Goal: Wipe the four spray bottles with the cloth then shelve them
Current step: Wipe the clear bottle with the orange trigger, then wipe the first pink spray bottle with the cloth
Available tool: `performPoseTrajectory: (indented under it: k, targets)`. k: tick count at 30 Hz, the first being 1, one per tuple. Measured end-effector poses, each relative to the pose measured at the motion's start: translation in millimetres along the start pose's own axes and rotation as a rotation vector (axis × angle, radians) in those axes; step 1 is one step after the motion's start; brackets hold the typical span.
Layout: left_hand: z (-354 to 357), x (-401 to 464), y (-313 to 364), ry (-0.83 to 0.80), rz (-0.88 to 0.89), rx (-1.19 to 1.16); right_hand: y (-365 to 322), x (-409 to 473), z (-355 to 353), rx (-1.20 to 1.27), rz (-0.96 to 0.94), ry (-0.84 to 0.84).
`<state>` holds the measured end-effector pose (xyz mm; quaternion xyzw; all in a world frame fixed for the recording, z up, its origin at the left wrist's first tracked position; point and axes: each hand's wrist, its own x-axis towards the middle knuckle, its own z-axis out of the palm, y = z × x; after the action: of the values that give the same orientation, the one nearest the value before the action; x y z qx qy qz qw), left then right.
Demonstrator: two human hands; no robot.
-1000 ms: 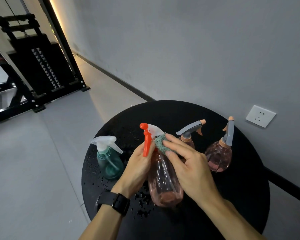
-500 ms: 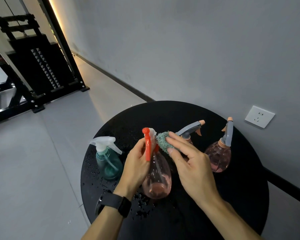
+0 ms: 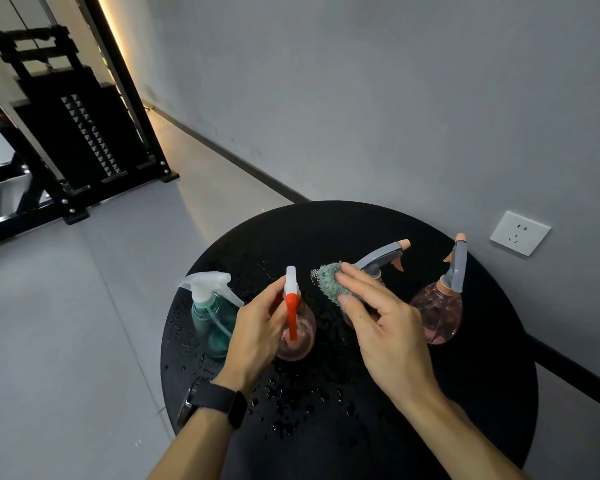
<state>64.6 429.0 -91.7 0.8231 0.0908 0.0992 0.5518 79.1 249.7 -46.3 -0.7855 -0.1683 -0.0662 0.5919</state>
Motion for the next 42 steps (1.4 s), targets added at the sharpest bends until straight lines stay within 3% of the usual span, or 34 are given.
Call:
performPoseTrajectory:
  k: [16, 29, 33, 38, 42]
  targets:
    - [-16, -3, -1, -0.078, -0.059, 0.005, 3, 0, 1, 0.002, -0.001, 0.000]
    - [-24, -6, 16, 0.026, -0.045, 0.014, -3, -4, 9, -0.026, -0.030, 0.000]
    - [-32, -7, 34, 0.074, 0.027, 0.110, -4, -7, 8, -0.028, -0.021, 0.002]
    - [-29, -17, 58, 0.099, 0.096, -0.006, -3, -9, 0, -0.017, 0.005, 0.027]
    - [-6, -16, 71, 0.083, 0.223, 0.079, 2, -7, -10, -0.022, 0.008, 0.082]
